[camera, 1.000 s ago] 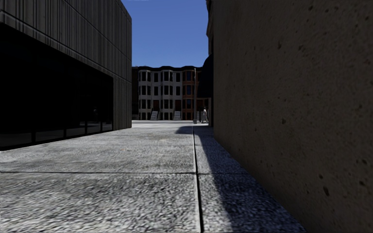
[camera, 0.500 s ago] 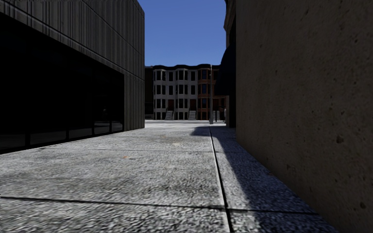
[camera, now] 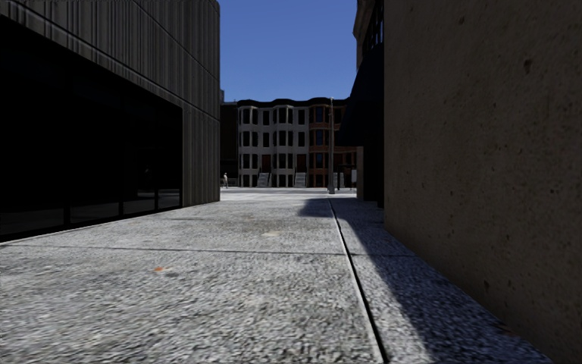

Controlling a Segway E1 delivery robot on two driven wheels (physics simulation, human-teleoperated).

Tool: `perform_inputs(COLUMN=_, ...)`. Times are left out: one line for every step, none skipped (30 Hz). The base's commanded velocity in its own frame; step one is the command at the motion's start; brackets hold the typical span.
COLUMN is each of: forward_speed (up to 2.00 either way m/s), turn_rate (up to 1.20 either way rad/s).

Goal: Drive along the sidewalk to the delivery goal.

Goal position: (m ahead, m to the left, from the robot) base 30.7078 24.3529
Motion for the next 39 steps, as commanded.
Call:
perform_inputs(forward_speed=2.0, turn_rate=0.0)
perform_inputs(forward_speed=2.0, turn_rate=0.0)
perform_inputs(forward_speed=2.0, turn_rate=0.0)
perform_inputs(forward_speed=2.0, turn_rate=0.0)
perform_inputs(forward_speed=2.0, turn_rate=0.0)
perform_inputs(forward_speed=2.0, turn_rate=0.0)
perform_inputs(forward_speed=2.0, turn_rate=0.0)
perform_inputs(forward_speed=2.0, turn_rate=0.0)
perform_inputs(forward_speed=2.0, turn_rate=0.0)
perform_inputs(forward_speed=2.0, turn_rate=0.0)
perform_inputs(forward_speed=2.0, turn_rate=0.0)
perform_inputs(forward_speed=2.0, turn_rate=0.0)
perform_inputs(forward_speed=2.0, turn_rate=0.0)
perform_inputs(forward_speed=2.0, turn_rate=0.0)
perform_inputs(forward_speed=2.0, turn_rate=0.0)
perform_inputs(forward_speed=2.0, turn_rate=0.0)
perform_inputs(forward_speed=2.0, turn_rate=0.0)
perform_inputs(forward_speed=2.0, turn_rate=0.0)
perform_inputs(forward_speed=2.0, turn_rate=0.0)
perform_inputs(forward_speed=2.0, turn_rate=0.0)
perform_inputs(forward_speed=2.0, turn_rate=0.0)
perform_inputs(forward_speed=2.0, turn_rate=0.0)
perform_inputs(forward_speed=2.0, turn_rate=0.0)
perform_inputs(forward_speed=2.0, turn_rate=0.0)
perform_inputs(forward_speed=2.0, turn_rate=0.0)
perform_inputs(forward_speed=2.0, turn_rate=0.0)
perform_inputs(forward_speed=2.0, turn_rate=0.0)
perform_inputs(forward_speed=2.0, turn_rate=0.0)
perform_inputs(forward_speed=2.0, turn_rate=0.0)
perform_inputs(forward_speed=2.0, turn_rate=0.0)
perform_inputs(forward_speed=2.0, turn_rate=0.0)
perform_inputs(forward_speed=2.0, turn_rate=0.0)
perform_inputs(forward_speed=2.0, turn_rate=0.0)
perform_inputs(forward_speed=2.0, turn_rate=0.0)
perform_inputs(forward_speed=2.0, turn_rate=0.0)
perform_inputs(forward_speed=2.0, turn_rate=0.0)
perform_inputs(forward_speed=2.0, turn_rate=0.0)
perform_inputs(forward_speed=2.0, turn_rate=0.0)
perform_inputs(forward_speed=2.0, turn_rate=0.0)
